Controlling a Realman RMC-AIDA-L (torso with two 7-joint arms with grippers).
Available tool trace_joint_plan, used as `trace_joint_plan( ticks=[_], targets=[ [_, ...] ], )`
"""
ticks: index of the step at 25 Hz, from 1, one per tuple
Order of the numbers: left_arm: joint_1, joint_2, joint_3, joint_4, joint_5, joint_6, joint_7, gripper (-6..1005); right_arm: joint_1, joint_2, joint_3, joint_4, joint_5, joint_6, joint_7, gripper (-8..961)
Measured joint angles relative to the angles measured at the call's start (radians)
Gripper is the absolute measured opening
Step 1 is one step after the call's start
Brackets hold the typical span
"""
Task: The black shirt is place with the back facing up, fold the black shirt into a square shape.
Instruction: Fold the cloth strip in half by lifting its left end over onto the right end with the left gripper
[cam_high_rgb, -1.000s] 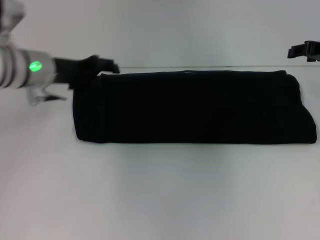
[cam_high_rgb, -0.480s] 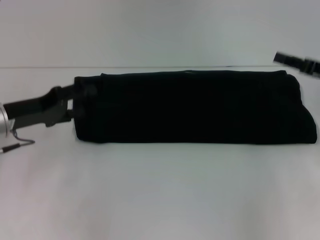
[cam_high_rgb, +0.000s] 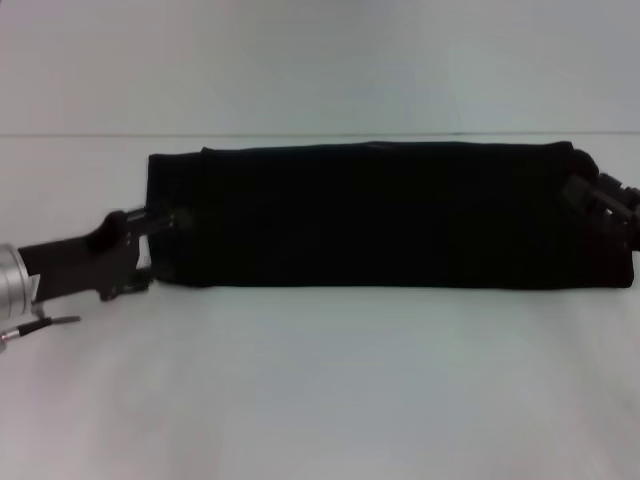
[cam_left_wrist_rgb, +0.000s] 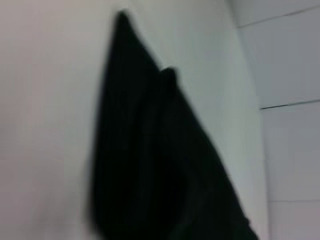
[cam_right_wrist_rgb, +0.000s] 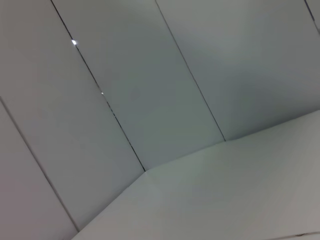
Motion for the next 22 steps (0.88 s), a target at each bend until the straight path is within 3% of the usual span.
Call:
trace_joint_plan(
  ticks=[6, 14, 22],
  targets=[
    [0.018, -0.008, -0.009, -0.014, 0.061, -0.050, -0.131, 872, 0.008, -0.005, 0.002, -0.004, 0.005, -0.013, 0.001, 701],
    [0.023, -0.045, -0.071, -0.034, 0.041, -0.126, -0.139, 872, 0.023, -0.006, 0.002, -0.005, 0.007, -0.013, -0.002, 698],
    [0.009, -0.048, -0.079, -0.055, 0.037, -0.172, -0.147, 872, 0.023, -0.005, 0.002, -0.004, 0.005, -0.009, -0.001, 700]
  ],
)
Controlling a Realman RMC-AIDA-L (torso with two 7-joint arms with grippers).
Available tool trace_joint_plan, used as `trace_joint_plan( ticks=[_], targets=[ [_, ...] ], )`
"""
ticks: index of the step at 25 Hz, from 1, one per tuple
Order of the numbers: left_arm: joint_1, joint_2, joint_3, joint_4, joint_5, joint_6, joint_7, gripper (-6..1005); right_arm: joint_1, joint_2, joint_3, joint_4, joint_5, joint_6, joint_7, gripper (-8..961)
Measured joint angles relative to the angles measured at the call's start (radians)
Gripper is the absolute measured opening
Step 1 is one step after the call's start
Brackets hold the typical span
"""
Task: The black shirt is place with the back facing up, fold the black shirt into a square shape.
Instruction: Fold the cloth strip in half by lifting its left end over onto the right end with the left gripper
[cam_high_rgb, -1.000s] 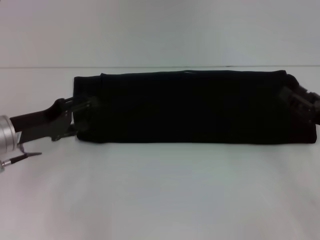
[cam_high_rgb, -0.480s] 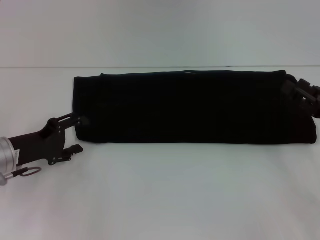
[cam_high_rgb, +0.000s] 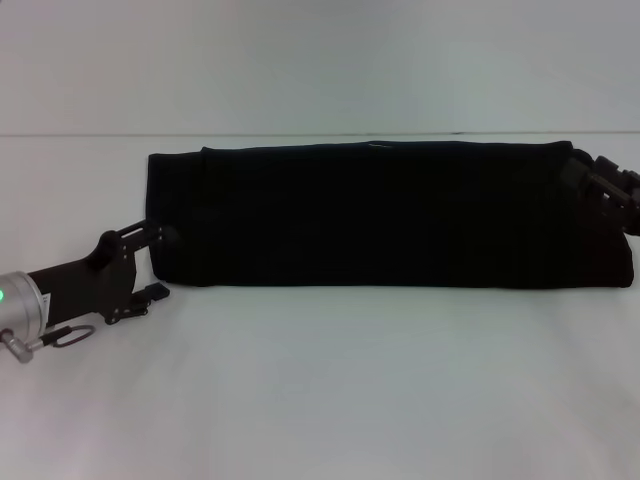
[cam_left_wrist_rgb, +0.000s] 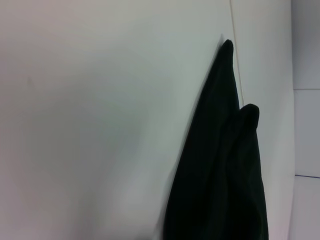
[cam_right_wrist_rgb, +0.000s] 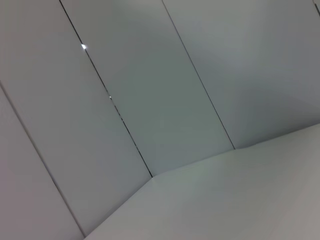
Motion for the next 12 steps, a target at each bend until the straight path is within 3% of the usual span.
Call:
trace_joint_plan(
  ticks=[12],
  targets=[
    [-0.033, 0.005, 0.014, -0.037, 0.006, -0.050, -0.003, 871, -0.002, 0.000, 0.000, 0.006, 0.001, 0.001, 0.004, 701]
  ],
)
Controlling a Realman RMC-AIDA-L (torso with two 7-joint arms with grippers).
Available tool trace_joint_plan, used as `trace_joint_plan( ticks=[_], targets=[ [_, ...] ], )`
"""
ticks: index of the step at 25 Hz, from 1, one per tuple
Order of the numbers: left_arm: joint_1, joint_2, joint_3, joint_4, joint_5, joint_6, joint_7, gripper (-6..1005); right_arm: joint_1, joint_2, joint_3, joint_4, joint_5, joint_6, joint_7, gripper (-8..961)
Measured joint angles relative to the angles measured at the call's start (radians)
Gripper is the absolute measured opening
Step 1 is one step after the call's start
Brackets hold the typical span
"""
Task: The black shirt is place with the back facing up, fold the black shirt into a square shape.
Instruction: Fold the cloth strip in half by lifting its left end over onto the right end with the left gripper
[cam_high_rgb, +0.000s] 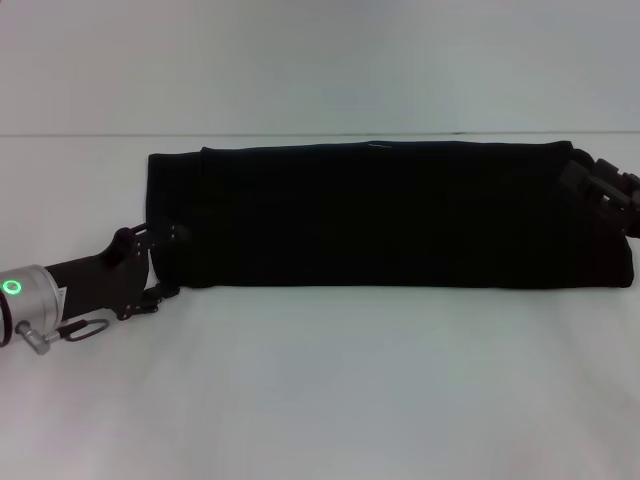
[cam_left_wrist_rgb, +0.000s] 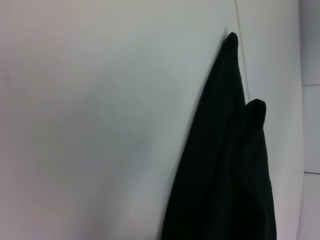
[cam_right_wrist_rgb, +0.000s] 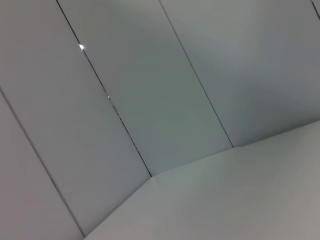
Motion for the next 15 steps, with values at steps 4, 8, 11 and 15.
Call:
trace_joint_plan(
  ticks=[4, 8, 11, 15],
  targets=[
    [0.000, 0.001, 0.001, 0.002, 0.005, 0.024, 0.000, 871, -0.003, 0.000, 0.000, -0.001, 0.000, 0.000, 0.003, 701],
    [0.007, 0.001, -0.005, 0.003, 0.005, 0.045, -0.003, 871, -0.004, -0.001, 0.000, -0.001, 0.002, 0.000, 0.005, 700],
    [0.007, 0.002, -0.006, 0.000, 0.006, 0.039, -0.004, 871, -0.001, -0.001, 0.000, 0.001, 0.000, 0.000, 0.005, 700],
    [-0.004, 0.001, -0.001, -0.007, 0.008, 0.004, -0.010, 871, 0.002, 0.000, 0.000, 0.001, 0.000, 0.000, 0.006, 699]
  ],
)
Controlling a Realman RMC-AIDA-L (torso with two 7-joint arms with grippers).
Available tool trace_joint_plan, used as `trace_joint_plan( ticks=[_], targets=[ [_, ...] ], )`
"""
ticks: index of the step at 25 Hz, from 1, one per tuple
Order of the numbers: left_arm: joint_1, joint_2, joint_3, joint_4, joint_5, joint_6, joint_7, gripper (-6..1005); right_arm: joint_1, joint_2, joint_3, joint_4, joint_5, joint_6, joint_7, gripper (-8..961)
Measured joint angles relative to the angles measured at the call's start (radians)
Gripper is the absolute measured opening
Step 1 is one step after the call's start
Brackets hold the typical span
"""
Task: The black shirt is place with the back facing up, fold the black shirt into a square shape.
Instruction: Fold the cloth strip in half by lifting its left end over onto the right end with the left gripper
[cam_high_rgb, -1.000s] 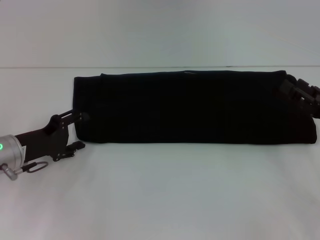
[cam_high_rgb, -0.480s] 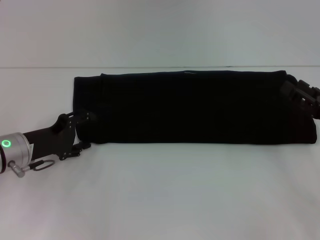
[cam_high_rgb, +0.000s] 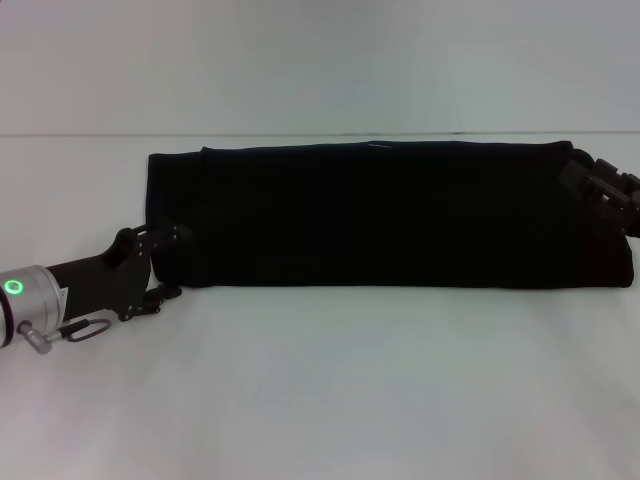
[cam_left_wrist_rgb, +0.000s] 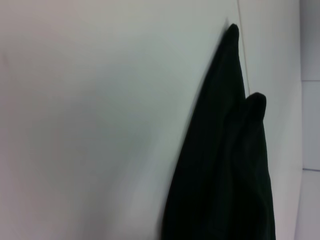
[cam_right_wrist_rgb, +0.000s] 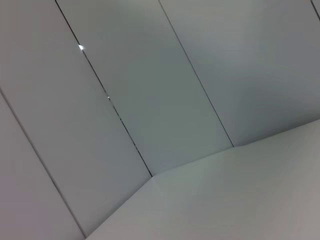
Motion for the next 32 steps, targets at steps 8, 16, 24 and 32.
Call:
trace_joint_plan(
  ticks=[8, 16, 24, 32],
  targets=[
    [-0.038, -0.003, 0.001, -0.046, 0.002, -0.060, -0.002, 871, 0.000, -0.001, 0.000, 0.002, 0.001, 0.002, 0.002, 700],
    [-0.109, -0.014, -0.015, -0.045, -0.042, -0.073, 0.090, 871, 0.001, -0.001, 0.000, 0.002, 0.001, 0.002, 0.002, 700],
    [-0.076, 0.000, 0.012, -0.085, -0.123, -0.044, 0.160, 872, 0.002, -0.001, 0.000, 0.003, 0.000, 0.001, 0.002, 699],
    [-0.050, -0.005, 0.096, -0.090, -0.114, -0.049, 0.098, 872, 0.002, 0.000, 0.000, 0.002, -0.004, 0.001, 0.002, 700]
  ],
)
